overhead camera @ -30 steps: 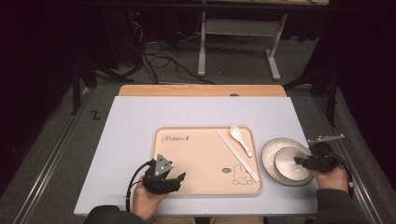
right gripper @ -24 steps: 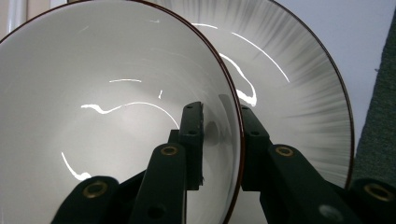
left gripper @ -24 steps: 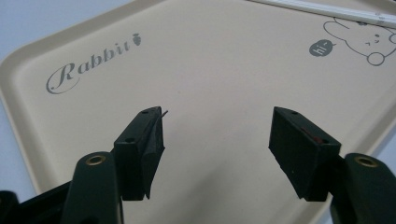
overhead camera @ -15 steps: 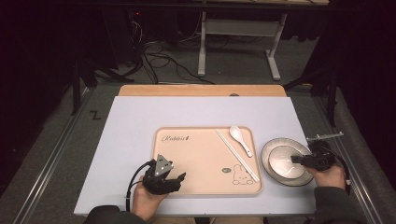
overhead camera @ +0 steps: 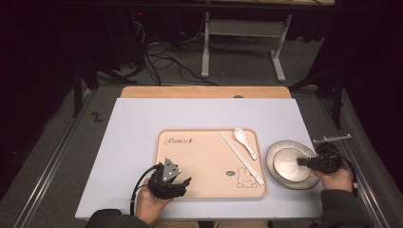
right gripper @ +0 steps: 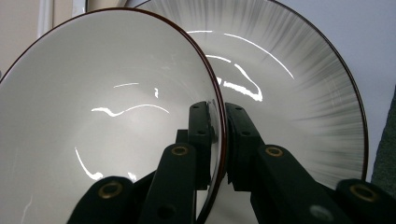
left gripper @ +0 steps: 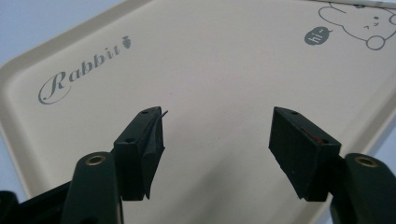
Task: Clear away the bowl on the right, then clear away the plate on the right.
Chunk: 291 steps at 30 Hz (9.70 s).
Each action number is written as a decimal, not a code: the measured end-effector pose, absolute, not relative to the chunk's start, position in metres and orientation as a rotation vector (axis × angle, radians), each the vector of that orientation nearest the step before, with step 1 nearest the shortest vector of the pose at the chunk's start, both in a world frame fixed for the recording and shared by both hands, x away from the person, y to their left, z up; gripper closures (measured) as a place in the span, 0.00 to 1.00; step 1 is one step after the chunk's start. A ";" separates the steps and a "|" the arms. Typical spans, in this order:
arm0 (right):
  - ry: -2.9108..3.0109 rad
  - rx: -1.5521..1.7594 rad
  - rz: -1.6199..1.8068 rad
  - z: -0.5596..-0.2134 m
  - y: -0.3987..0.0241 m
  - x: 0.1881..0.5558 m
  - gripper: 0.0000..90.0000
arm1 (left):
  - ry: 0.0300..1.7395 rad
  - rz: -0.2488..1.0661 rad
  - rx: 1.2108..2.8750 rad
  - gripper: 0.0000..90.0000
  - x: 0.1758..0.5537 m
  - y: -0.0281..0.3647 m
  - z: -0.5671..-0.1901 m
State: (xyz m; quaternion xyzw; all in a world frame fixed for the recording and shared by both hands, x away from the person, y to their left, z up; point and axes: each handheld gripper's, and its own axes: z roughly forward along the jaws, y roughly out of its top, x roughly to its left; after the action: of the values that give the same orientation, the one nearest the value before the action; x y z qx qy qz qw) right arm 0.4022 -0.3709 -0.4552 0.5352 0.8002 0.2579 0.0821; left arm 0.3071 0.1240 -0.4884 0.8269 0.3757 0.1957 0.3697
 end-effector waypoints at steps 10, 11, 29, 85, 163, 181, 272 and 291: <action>2.376 1.573 0.750 -0.450 -0.373 0.398 0.93 | 0.878 0.473 2.177 0.40 0.305 0.115 -0.491; 2.373 1.575 0.751 -0.450 -0.373 0.398 0.93 | 0.882 0.475 2.178 0.40 0.306 0.115 -0.492; 2.349 1.587 0.801 -0.447 -0.377 0.394 0.93 | 0.914 0.427 2.174 0.40 0.307 0.116 -0.492; 2.609 1.326 0.933 -0.424 -0.228 0.441 0.93 | 0.908 0.444 2.145 0.40 0.301 0.125 -0.487; 2.521 1.324 0.888 -0.436 -0.169 0.478 0.65 | 0.878 0.458 2.155 0.41 0.300 0.120 -0.489; 2.497 1.219 1.004 -0.395 -0.190 0.437 0.62 | 0.881 0.447 2.166 0.41 0.302 0.118 -0.490; 2.116 1.462 0.769 -0.441 -0.355 0.352 0.59 | 0.894 0.438 2.168 0.40 0.303 0.118 -0.492; 2.059 1.624 0.654 -0.450 -0.397 0.382 0.60 | 0.898 0.448 2.177 0.40 0.303 0.117 -0.492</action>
State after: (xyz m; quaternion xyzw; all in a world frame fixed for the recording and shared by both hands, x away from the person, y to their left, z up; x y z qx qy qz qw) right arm 0.3817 -0.3965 -0.4496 0.5865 0.7435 0.2360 0.2179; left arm 0.3032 0.1171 -0.4924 0.8459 0.3489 0.1743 0.3639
